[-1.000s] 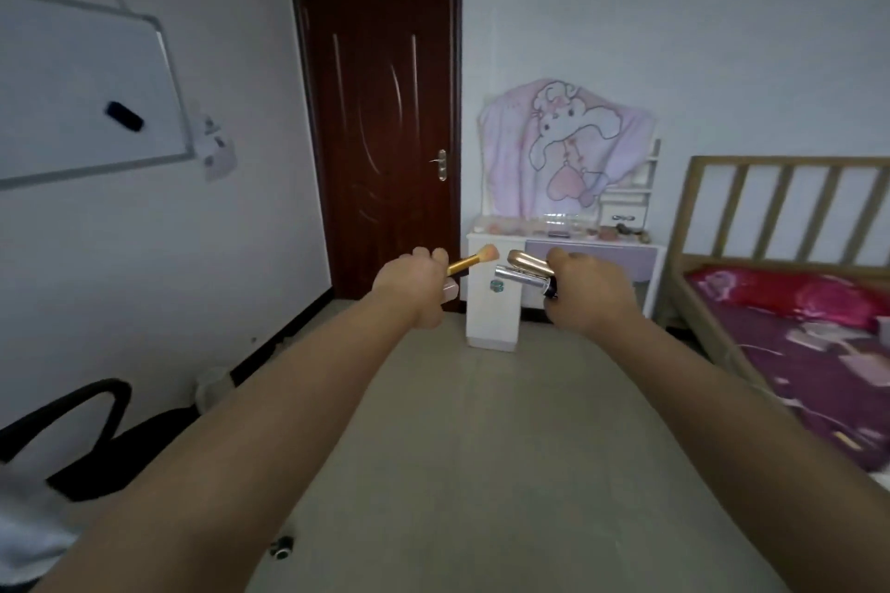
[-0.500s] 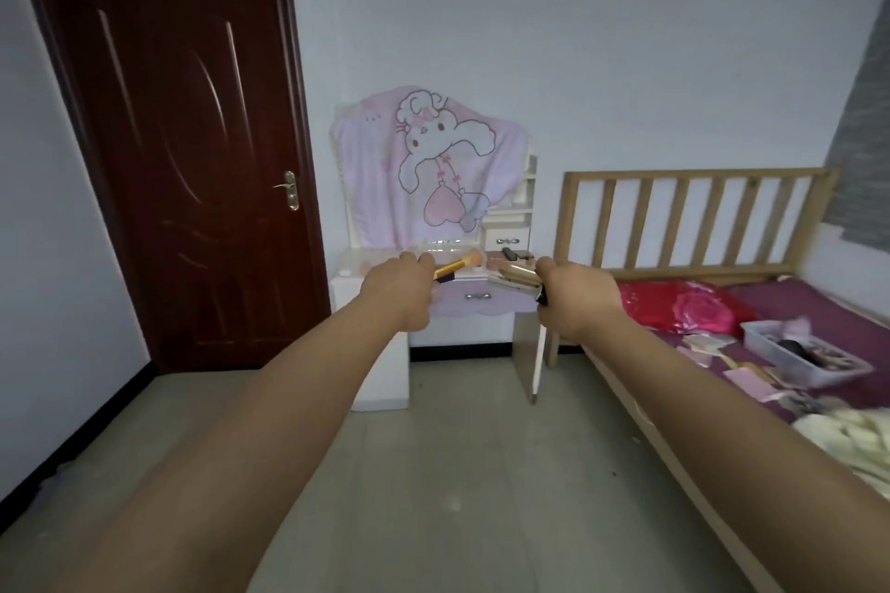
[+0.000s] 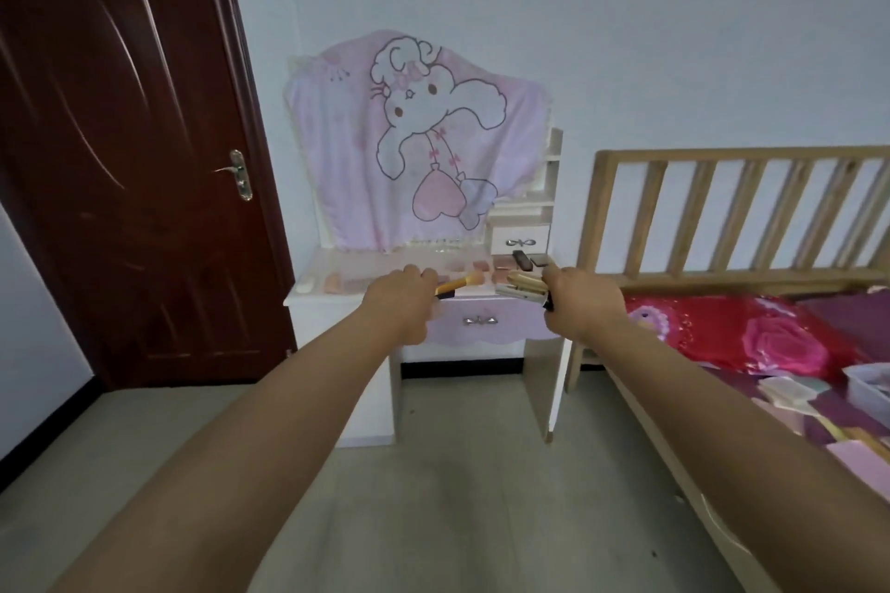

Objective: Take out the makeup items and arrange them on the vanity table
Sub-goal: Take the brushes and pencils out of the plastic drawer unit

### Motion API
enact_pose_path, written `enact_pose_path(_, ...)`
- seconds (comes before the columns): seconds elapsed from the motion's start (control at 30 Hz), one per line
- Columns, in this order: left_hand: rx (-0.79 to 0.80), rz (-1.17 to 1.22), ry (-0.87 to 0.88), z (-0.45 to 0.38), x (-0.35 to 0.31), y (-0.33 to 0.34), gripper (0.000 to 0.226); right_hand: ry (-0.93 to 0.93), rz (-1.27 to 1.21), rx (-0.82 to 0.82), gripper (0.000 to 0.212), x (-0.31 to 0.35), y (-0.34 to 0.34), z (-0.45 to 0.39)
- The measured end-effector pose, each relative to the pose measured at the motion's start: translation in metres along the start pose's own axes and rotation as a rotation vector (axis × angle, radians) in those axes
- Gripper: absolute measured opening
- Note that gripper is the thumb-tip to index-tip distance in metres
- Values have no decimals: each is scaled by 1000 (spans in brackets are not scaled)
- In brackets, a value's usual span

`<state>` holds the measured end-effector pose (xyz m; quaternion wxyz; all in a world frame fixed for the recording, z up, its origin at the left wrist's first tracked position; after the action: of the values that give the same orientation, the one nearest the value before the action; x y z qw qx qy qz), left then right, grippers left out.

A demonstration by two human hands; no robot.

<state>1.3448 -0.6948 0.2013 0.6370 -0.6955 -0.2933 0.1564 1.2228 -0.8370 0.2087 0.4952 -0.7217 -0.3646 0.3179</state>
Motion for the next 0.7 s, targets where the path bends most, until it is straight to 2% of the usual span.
enact_pose_path(0.13,49,-1,-72,-71,48,38,39,-38,-59,55,53,2,49,-92)
enact_pose_path(0.23,97,-2,-182,-124,102,75,37,-103,-33,99,38,21,97,-162)
enact_pose_path(0.3,124,3,-237,-164,141,93,37,-126,8,128,37,36,125,-213)
enact_pose_path(0.4,110,-54,-245,-229,191,110,36,-102,-33,153,41,52,161,-286)
enact_pose_path(0.5,93,-60,-255,-293,230,129,36,-112,-64,171,31,63,192,-352)
enact_pose_path(0.6,104,20,-299,-353,255,158,33,-109,-37,214,26,67,224,-405)
enact_pose_path(0.7,134,157,-346,-411,265,200,31,-23,-79,276,29,59,265,-451)
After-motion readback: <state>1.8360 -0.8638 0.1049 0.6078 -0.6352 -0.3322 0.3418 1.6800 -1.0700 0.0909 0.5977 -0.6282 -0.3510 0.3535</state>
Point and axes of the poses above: each hand's wrist, its own z-axis away from the middle knuckle, its own y-axis out of the palm, x = y × z, the point moved 6 cm from there along -z, towards the middle knuckle, and after that the axes turned 1 degree about -x, right-handed, at the moved point
